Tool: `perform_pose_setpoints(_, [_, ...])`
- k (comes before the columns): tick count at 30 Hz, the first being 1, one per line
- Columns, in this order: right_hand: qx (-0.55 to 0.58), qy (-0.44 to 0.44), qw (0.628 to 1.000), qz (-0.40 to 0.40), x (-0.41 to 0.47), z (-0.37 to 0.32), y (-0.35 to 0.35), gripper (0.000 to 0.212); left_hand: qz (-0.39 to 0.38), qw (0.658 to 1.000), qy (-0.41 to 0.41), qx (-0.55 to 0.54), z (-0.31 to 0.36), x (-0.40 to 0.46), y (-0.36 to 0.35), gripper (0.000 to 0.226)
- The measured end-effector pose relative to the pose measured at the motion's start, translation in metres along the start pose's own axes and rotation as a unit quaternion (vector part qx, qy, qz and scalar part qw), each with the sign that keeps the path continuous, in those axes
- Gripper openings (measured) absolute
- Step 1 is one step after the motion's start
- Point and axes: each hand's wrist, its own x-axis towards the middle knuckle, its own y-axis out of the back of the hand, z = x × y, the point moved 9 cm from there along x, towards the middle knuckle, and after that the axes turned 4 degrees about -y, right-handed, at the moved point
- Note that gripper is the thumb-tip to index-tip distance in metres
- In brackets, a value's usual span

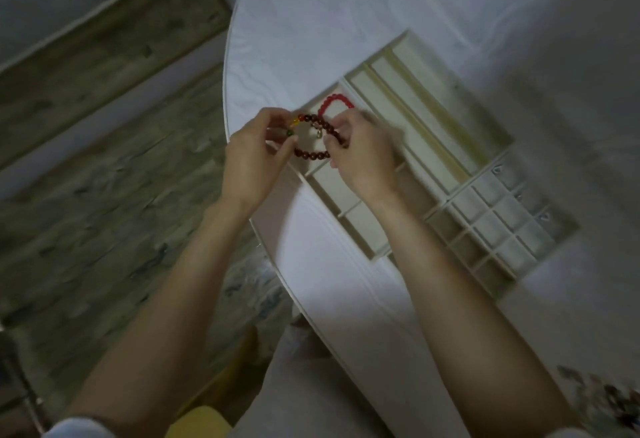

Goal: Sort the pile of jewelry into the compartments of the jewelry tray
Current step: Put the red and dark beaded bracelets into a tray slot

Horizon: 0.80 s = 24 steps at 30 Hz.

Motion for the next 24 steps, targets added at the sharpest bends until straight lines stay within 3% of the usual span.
perform_pose_setpoints(5, [-0.110,0.054,0.992,0.012,-0.004,-0.010,-0.004,0.022,-0.008,0.973,-0.103,0.208,0.004,0.012,0.003,0.019])
perform_pose_setpoints(11, [-0.219,0.101,0.970,0.029,-0.002,-0.017,0.000,0.027,-0.084,0.930,-0.274,0.231,0.007,0.004,-0.010,0.025])
perform_pose_setpoints(17, [-0.317,0.109,0.940,0.063,0.005,-0.023,-0.011,0.028,-0.078,0.925,-0.269,0.258,0.004,0.003,-0.012,0.027])
perform_pose_setpoints(21, [-0.277,0.143,0.946,0.086,0.003,-0.031,-0.015,0.008,-0.064,0.920,-0.272,0.274,0.005,0.003,-0.010,0.027])
perform_pose_setpoints(24, [-0.260,0.162,0.947,0.091,-0.004,-0.033,-0.018,0.004,-0.071,0.922,-0.274,0.265,0.005,0.003,-0.012,0.029])
